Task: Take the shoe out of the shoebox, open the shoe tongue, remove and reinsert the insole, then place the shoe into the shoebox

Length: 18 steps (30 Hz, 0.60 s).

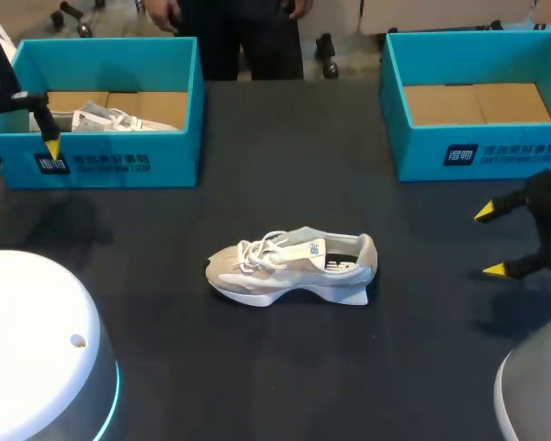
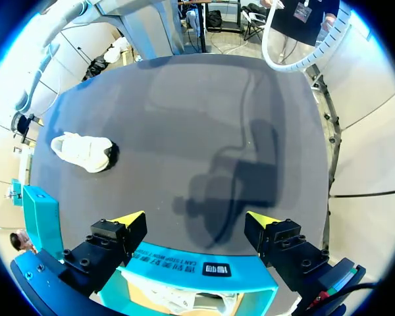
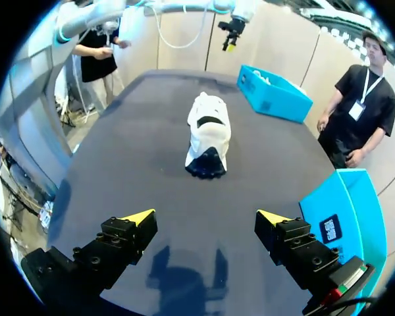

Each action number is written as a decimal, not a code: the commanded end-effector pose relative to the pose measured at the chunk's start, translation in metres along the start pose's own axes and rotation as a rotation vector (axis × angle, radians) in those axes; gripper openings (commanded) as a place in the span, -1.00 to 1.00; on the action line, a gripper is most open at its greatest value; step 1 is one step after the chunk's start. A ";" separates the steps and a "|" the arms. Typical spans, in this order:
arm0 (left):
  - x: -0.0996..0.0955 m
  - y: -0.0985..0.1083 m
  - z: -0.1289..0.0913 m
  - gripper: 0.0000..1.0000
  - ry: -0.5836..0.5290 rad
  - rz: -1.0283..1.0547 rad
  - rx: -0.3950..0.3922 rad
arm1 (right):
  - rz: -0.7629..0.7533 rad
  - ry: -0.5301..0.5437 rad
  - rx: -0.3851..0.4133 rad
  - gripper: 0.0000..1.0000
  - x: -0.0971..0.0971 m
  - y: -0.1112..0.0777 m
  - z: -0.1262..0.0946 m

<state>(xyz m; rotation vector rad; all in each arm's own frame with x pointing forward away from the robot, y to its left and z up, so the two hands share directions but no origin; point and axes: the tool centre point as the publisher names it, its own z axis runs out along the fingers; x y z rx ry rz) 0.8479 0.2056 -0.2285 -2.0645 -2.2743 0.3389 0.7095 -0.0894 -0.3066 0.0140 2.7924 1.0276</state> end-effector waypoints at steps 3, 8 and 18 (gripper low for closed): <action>0.000 0.000 0.000 1.00 0.002 0.000 -0.001 | -0.034 0.039 -0.086 1.00 -0.016 -0.009 0.015; 0.000 0.000 0.000 1.00 0.002 0.000 -0.001 | -0.042 0.046 -0.122 1.00 -0.021 -0.016 0.025; 0.000 0.000 0.000 1.00 0.002 0.000 -0.001 | 0.010 0.039 -0.170 1.00 -0.015 -0.029 0.046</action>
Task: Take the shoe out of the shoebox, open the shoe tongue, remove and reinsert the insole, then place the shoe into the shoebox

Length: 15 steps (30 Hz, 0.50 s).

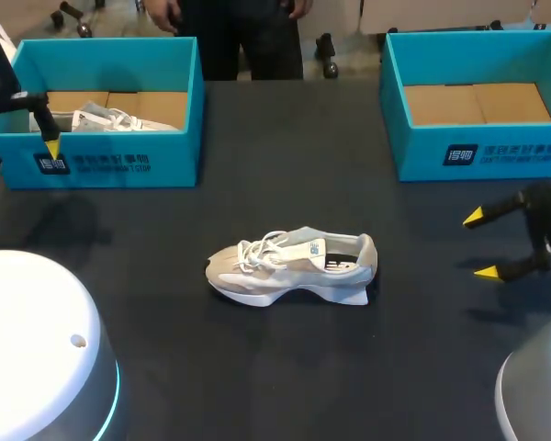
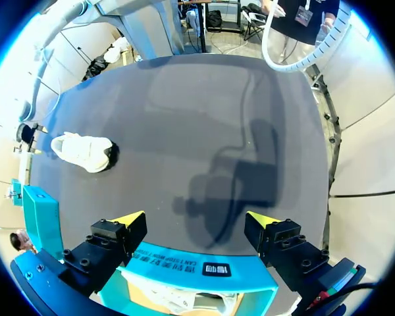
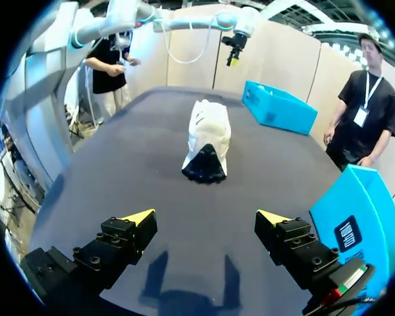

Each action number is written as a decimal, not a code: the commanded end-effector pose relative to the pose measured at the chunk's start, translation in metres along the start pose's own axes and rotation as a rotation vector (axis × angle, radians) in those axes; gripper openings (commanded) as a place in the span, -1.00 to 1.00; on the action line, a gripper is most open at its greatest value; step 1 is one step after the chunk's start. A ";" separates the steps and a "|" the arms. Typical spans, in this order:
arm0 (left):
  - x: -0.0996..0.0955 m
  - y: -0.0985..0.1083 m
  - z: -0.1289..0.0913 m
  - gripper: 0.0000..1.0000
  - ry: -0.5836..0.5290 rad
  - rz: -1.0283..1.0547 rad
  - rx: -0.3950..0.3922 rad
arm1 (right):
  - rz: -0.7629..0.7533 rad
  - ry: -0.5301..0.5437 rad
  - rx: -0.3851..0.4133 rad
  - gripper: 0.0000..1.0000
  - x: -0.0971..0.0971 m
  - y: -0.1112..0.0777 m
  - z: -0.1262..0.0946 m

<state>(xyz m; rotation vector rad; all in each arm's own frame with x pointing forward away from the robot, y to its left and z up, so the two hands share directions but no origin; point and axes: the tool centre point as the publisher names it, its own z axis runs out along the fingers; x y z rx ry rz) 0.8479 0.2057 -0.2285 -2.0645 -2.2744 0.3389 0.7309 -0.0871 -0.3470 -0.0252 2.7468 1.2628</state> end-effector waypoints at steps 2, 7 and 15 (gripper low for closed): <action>0.000 0.000 0.000 1.00 0.002 0.000 -0.001 | 0.007 -0.011 -0.014 1.00 -0.001 -0.007 0.015; 0.000 0.000 0.000 1.00 0.002 0.000 -0.001 | 0.026 -0.046 -0.024 1.00 -0.003 -0.011 0.022; 0.000 0.000 0.000 1.00 0.002 0.000 -0.001 | 0.034 -0.079 -0.069 1.00 -0.007 -0.016 0.037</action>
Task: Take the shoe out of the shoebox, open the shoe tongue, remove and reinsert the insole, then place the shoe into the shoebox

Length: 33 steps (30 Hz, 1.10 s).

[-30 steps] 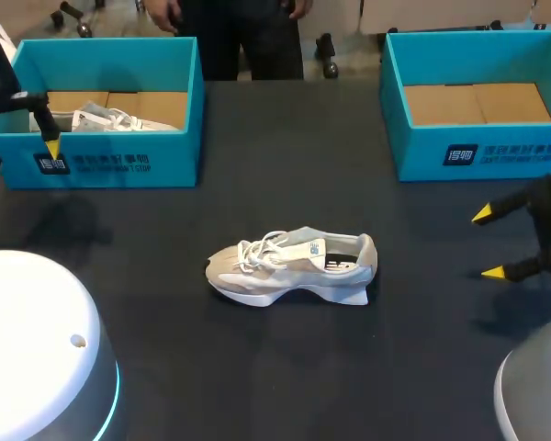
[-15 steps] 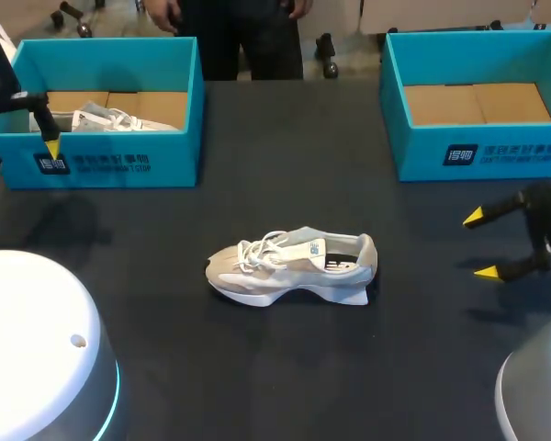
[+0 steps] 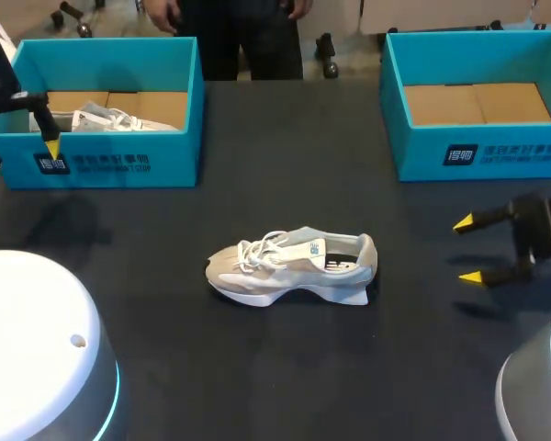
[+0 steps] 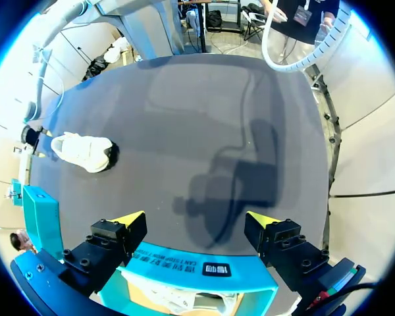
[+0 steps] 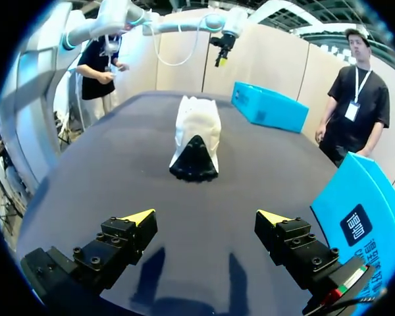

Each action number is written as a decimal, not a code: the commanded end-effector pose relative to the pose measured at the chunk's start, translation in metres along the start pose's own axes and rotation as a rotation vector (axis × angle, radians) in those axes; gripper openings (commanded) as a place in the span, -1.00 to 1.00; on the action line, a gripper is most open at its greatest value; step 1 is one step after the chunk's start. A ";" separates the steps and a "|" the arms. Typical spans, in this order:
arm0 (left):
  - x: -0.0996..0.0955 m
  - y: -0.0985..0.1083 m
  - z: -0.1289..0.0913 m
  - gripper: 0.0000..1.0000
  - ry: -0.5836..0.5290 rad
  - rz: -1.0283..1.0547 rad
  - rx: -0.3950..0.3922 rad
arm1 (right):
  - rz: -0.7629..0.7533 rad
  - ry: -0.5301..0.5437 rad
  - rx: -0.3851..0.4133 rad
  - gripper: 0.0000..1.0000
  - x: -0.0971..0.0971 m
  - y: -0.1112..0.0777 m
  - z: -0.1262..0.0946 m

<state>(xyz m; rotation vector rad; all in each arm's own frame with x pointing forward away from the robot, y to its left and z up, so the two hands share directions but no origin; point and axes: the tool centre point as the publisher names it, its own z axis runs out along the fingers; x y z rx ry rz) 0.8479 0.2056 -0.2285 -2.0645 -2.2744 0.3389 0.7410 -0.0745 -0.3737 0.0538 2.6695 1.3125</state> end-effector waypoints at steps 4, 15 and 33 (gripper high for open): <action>0.000 0.000 0.000 1.00 0.002 0.000 -0.001 | 0.015 -0.010 -0.005 1.00 0.000 -0.007 0.016; 0.000 0.000 0.000 1.00 0.002 0.000 -0.001 | 0.019 -0.007 -0.009 1.00 0.000 -0.008 0.016; 0.000 0.000 0.000 1.00 0.002 0.000 -0.001 | 0.029 -0.071 -0.002 1.00 -0.018 0.024 0.051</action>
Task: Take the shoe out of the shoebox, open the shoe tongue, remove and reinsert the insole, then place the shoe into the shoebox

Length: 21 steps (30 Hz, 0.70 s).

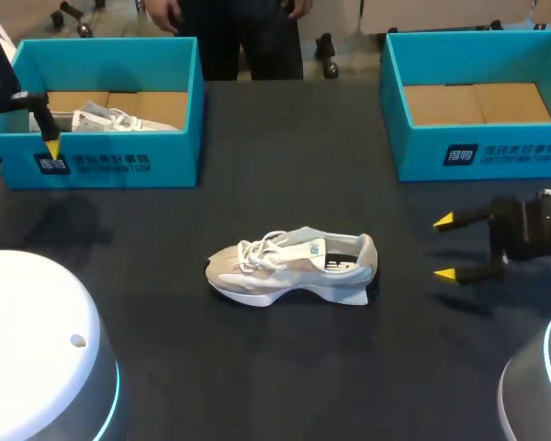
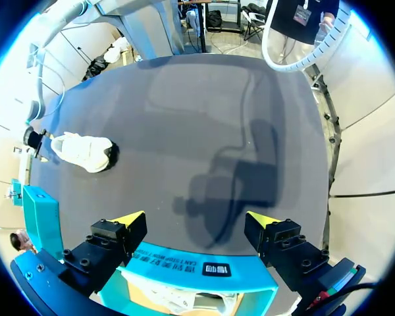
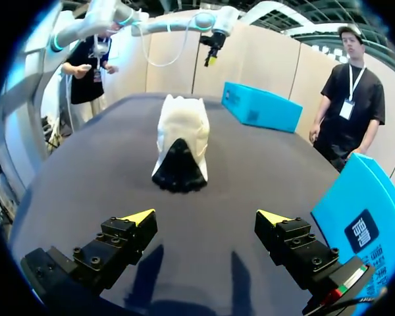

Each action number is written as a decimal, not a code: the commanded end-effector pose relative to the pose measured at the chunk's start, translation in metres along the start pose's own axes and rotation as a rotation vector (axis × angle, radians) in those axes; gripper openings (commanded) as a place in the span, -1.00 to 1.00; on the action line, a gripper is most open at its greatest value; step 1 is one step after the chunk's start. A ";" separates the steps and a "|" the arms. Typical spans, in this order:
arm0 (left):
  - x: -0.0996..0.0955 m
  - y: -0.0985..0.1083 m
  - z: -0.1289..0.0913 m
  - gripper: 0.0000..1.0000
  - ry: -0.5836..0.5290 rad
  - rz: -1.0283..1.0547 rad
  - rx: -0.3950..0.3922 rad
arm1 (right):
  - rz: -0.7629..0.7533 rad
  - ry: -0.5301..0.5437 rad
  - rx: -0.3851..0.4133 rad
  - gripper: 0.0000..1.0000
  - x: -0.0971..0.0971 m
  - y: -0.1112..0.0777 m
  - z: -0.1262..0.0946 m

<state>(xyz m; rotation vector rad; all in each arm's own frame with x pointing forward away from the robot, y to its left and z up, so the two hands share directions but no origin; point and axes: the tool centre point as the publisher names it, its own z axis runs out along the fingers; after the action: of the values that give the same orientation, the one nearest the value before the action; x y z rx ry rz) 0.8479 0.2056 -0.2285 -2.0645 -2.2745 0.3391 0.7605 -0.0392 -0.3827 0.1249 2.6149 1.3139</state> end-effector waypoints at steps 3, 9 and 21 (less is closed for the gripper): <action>0.000 0.000 0.000 1.00 0.002 0.000 -0.001 | 0.015 -0.006 0.001 1.00 -0.004 0.016 0.021; 0.000 0.000 0.000 1.00 0.002 0.000 -0.001 | 0.043 0.005 -0.012 1.00 0.002 0.032 0.035; 0.000 0.000 0.000 1.00 0.002 0.000 -0.001 | 0.058 0.011 -0.035 1.00 0.017 0.049 0.056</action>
<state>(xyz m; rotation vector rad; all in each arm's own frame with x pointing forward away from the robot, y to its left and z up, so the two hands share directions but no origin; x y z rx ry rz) 0.8479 0.2057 -0.2285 -2.0645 -2.2744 0.3389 0.7581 0.0314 -0.3763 0.1800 2.6214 1.3890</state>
